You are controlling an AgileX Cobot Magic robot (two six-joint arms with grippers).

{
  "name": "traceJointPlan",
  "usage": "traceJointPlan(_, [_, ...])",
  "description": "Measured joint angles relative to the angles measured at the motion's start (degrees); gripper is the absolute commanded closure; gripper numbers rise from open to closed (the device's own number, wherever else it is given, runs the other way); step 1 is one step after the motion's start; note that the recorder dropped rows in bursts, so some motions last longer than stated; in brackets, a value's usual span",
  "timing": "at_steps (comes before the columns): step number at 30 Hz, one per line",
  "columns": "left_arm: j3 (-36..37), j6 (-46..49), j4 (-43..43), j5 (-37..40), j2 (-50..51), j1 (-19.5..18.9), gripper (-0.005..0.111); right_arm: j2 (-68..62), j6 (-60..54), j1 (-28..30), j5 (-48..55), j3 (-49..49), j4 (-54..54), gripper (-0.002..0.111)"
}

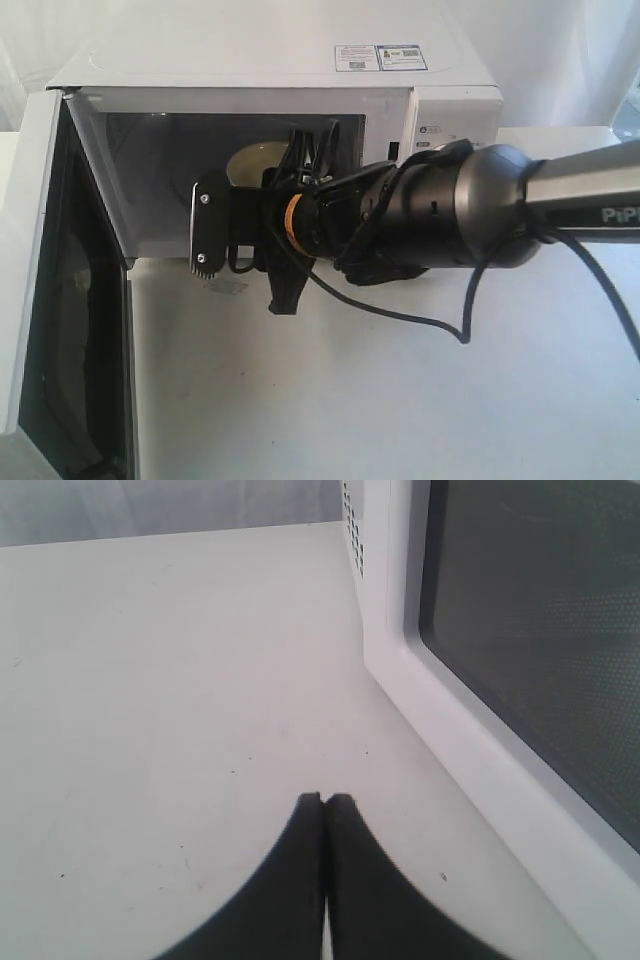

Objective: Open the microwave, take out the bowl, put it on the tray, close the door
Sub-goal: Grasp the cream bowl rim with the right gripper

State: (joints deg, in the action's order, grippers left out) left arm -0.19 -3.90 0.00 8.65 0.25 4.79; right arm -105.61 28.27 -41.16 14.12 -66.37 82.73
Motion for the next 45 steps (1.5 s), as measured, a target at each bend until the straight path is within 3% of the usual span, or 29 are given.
traceJointPlan(14, [0.0,0.0,0.3,0.0,0.0,0.0,0.107,-8.73,0.0,2.33,-0.16,-8.81,0.0,0.057])
traceJointPlan(34, [0.0,0.0,0.0,0.0,0.0,0.0,0.107,-14.56,0.12,5.77,-4.3,-14.04,-1.68,0.057])
traceJointPlan(45, [0.0,0.0,0.0,0.0,0.0,0.0,0.107,-15.09,0.12,6.62,-5.33,-14.3,-2.98,0.086])
